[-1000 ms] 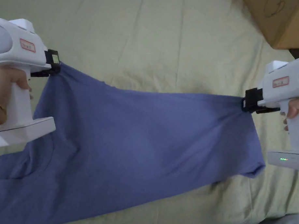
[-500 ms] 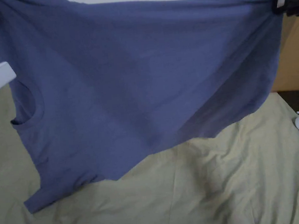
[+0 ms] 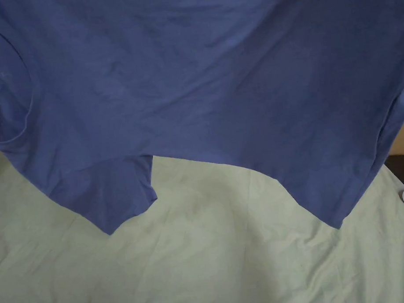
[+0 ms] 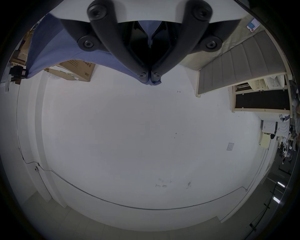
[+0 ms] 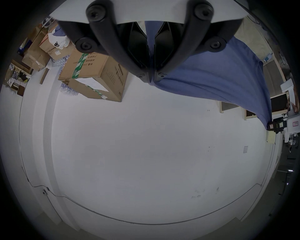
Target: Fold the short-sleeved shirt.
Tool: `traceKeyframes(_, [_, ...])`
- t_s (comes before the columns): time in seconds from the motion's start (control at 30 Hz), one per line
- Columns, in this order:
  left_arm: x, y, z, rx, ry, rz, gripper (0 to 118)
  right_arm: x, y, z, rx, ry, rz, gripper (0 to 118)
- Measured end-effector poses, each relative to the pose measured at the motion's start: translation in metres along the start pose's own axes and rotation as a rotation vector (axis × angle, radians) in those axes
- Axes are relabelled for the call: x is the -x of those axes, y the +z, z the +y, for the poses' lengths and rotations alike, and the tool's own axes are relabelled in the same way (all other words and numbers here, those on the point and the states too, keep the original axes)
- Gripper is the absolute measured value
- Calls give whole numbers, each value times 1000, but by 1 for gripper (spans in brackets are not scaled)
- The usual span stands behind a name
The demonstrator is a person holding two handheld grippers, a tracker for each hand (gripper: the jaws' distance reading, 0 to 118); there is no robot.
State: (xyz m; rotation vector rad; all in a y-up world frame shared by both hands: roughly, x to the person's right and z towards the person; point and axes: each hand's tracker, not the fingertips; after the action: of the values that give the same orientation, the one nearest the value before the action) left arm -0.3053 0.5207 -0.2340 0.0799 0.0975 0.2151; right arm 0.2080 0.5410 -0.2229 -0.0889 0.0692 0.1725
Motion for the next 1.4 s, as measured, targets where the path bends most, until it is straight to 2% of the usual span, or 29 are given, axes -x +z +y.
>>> traceKeyframes(0.27, [-26,-41,18,16,-11,25,0,0,-37,19,45,5,-55,3])
traceKeyframes(0.43, [-52,-91,17,45,-64,86,0,2,-82,29,58,15,-112,3])
traceKeyframes(0.6, [-80,-147,14,37,-132,116,0,10,-138,34,71,87,-204,3])
traceKeyframes(0.67, [-86,-176,13,39,-146,128,0,9,-163,36,71,86,-221,3])
traceKeyframes(0.8, [-101,-221,4,26,-171,146,0,2,-217,38,64,58,-266,3])
traceKeyframes(0.93, [-106,-268,-8,2,-100,145,0,1,-269,32,73,37,-297,3])
traceKeyframes(1.03, [-112,-299,-22,-11,-98,151,0,-1,-304,27,62,28,-325,3])
traceKeyframes(1.1, [-118,-315,-34,-21,-114,156,0,-1,-325,23,57,31,-343,3])
traceKeyframes(1.4, [-137,-372,-92,-56,-124,188,0,-1,-398,-13,22,-53,-398,3])
